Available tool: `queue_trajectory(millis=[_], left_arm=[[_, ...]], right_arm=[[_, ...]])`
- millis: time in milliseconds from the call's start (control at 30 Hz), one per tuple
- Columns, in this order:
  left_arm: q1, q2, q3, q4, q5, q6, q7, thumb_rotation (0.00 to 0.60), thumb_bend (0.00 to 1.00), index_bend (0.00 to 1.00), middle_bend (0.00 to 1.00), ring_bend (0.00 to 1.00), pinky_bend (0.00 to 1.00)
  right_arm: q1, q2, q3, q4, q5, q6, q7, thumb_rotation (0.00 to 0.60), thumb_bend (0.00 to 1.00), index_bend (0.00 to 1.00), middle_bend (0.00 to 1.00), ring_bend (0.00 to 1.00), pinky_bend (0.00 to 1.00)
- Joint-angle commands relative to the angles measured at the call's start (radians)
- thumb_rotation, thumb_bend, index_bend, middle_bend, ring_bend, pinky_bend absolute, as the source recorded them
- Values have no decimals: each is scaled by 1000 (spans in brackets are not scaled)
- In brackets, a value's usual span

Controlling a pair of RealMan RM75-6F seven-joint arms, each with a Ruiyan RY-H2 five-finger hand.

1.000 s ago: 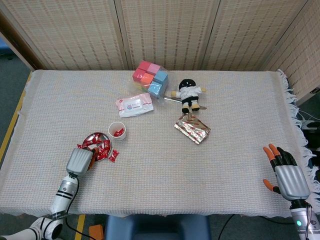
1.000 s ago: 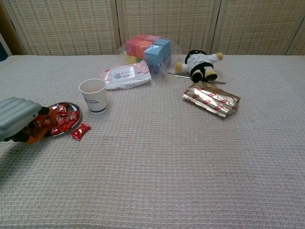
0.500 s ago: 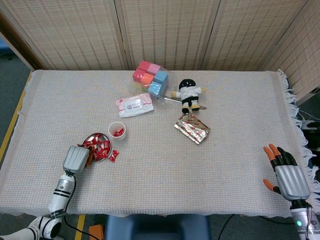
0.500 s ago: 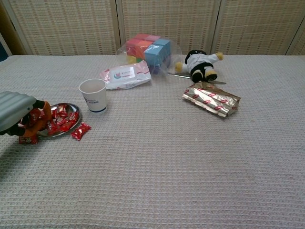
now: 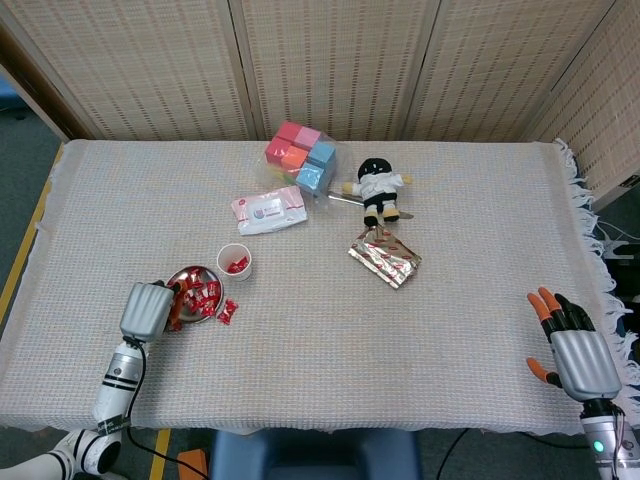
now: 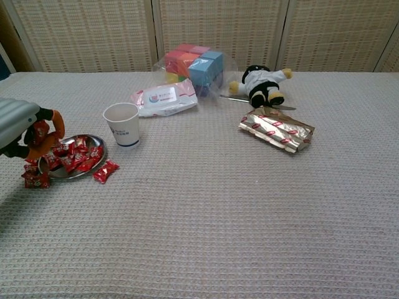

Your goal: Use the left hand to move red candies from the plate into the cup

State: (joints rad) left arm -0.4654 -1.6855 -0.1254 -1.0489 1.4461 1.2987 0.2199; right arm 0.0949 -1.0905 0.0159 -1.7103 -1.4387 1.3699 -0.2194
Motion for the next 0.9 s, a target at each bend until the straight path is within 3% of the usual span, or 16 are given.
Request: queue_trajectory(millis=[33,233,367,633,900], left_arm=[[-21,34,-33,-61,8,21,5,600,682,747,772,647,1000],[-96,41,-105,-124,12,16,9,600,676,747,771,648,1000],[-160,9,-136,-108,-2,-34,33,600,665,747,769,648,1000],[-245,-93,-143,5,-39,-119,66,600,640,737,758,647,1000],[-292,-167,-136,148,-45,-142,53,600,605,695,727,643,990]], right_arm=[[0,0,-1,0,-1,-1,1,600,137,0,0,0,127],[2,0,0,0,1,-5,0,600,137,0,0,0,127],[3,-1,1,0,3,-6,0,600,137,0,0,0,127],[4,1,6,4,17,-10,3,600,137,0,0,0,128],[4,4,8,5,24,-11,8,600,137,0,0,0,129]])
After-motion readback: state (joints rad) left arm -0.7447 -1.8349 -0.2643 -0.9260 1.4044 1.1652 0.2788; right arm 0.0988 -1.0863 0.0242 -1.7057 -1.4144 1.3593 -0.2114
